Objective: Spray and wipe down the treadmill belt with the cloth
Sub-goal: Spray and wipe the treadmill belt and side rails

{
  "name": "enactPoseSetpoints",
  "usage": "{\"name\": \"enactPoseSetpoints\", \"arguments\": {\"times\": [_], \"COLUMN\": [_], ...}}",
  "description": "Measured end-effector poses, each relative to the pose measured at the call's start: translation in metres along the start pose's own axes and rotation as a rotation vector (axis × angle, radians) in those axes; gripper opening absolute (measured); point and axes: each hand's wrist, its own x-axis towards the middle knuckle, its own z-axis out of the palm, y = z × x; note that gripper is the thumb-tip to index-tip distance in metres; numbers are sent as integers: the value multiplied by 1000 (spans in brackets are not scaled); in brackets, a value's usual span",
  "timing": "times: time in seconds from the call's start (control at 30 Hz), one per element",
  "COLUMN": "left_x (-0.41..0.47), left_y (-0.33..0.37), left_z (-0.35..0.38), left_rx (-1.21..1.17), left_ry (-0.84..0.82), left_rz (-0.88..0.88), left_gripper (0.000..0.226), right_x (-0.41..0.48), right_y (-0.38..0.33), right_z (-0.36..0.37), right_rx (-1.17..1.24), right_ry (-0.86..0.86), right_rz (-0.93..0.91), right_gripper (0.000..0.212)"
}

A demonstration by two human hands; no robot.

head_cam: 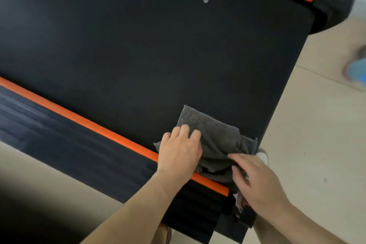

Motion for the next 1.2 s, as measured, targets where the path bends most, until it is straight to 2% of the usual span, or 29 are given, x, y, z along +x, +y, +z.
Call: {"name": "enactPoseSetpoints", "arguments": {"times": [0.07,0.17,0.23,0.27,0.4,0.47,0.57,0.67,0.77,0.87,0.93,1.07,1.2], "left_x": [25,38,45,48,88,113,136,117,74,60,62,102,185], "left_y": [-2,-16,-18,-21,-4,11,33,48,62,64,61,70,98], "left_z": [-7,-6,-2,-3,-9,-15,-24,-20,15,49,55,54,44], "left_rx": [-26,-12,-12,-7,63,72,15,-70,-27,33,59,101,106], "left_ry": [-65,-227,-214,-195,-133,-92,65,178,34,-71,-64,-19,21], "left_rz": [-82,-105,-85,-81,9,9,12,153,299,254,245,268,319], "left_gripper": [23,36,34,33,29,37,54,56,62,62,66,70,70], "right_x": [9,21,31,37,57,79,110,104,72,52,53,94,154], "right_y": [-2,-8,-4,-3,20,31,42,31,16,12,15,40,75], "right_z": [1,17,21,20,2,-21,-53,-42,1,35,41,26,-16], "right_rx": [23,100,183,201,191,188,101,47,149,328,390,563,644], "right_ry": [70,4,104,141,200,348,496,436,290,270,302,455,561], "right_rz": [106,274,355,371,392,460,548,549,591,733,728,700,608], "right_gripper": [31,33,15,12,13,13,34,58,73,85,94,93,79]}}
